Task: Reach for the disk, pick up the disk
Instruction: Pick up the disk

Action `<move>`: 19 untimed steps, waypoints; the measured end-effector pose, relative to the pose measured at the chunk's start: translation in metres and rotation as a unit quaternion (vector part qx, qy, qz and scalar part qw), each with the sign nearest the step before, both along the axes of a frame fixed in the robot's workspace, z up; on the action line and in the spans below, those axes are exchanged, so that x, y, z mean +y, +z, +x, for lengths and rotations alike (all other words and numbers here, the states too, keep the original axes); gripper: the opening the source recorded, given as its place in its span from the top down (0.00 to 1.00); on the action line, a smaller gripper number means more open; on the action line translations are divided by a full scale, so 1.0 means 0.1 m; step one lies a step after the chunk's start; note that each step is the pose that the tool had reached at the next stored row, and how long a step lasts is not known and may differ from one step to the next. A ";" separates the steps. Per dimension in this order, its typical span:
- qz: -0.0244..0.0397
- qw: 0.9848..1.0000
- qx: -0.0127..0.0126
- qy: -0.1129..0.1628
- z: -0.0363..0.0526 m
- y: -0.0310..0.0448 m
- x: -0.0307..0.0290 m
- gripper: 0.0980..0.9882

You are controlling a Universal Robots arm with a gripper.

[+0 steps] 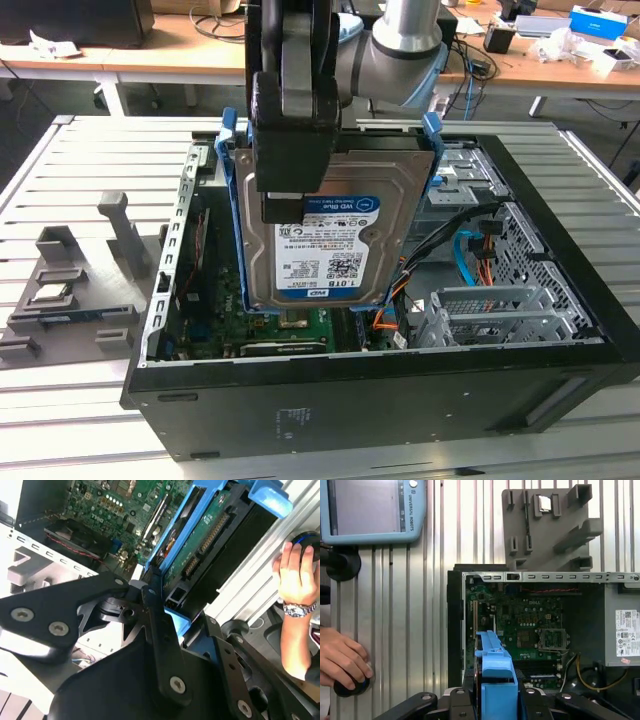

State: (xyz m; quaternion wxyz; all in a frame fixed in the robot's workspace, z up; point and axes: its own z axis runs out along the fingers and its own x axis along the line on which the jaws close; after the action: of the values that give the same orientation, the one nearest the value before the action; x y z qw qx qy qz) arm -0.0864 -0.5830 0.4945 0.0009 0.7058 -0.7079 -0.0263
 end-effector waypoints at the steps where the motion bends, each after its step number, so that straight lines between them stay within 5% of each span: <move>1: 0.000 1.000 0.000 0.000 0.012 0.000 -0.002 0.70; 11: 0.000 1.000 0.002 0.000 0.415 -0.027 -0.004 0.70; 19: -0.001 1.000 0.002 0.000 0.594 -0.048 -0.004 0.70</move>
State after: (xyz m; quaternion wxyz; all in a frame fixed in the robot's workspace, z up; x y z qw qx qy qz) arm -0.0270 -0.5833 0.4897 0.0029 0.7057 -0.7079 -0.0273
